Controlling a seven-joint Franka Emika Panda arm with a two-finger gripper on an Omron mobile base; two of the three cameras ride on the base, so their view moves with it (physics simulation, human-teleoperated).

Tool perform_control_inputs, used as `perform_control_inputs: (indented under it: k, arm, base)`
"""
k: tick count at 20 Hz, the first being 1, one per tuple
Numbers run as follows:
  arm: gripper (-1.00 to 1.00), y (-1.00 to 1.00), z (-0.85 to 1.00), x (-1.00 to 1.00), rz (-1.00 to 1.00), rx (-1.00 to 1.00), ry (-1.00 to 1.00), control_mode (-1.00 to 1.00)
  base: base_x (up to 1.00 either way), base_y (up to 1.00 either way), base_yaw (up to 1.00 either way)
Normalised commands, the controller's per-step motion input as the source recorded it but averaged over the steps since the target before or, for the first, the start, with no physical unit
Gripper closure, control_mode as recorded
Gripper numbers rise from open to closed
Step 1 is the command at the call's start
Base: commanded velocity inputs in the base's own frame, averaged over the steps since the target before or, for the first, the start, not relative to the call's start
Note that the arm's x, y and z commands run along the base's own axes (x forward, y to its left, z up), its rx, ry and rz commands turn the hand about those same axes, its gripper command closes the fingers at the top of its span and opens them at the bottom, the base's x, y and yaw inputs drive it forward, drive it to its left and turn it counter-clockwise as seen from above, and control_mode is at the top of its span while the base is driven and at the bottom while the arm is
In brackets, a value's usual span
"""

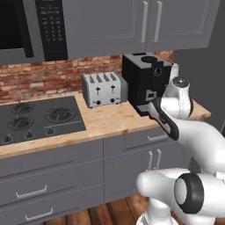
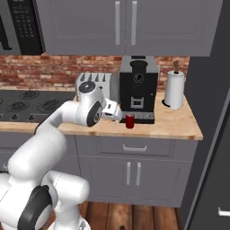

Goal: Four empty soda cans are scattered around the kitchen. Gather all the cans and cluster them next to the stove for recycling.

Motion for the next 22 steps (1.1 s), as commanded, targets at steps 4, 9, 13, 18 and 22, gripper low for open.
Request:
perform_control_inputs:
  k: [4,9,13,18,22]
  arm:
    - [-1.00,-0.24,-0.10,0.53,-0.04,0.00,0.00,-1.00]
    - [-1.00,-0.21,-0.17,0.48,0.00,0.00,0.00,-1.00]
    - [-1.00,-0.11,-0.39,0.31,0.00,0.00,0.00,-1.00]
    - [-1.00,-0.02,-0.44,0.25,0.00,0.00,0.00,-1.00]
    - [-1.00,-0.11,-0.33,0.24,0.00,0.00,0.00,-1.00]
  base:
    - [0.00,0.00,0.00]
    - [0.00,0.00,0.00]
    - [0.00,0.00,0.00]
    - [0.00,0.00,0.00]
    - [0.00,0.00,0.00]
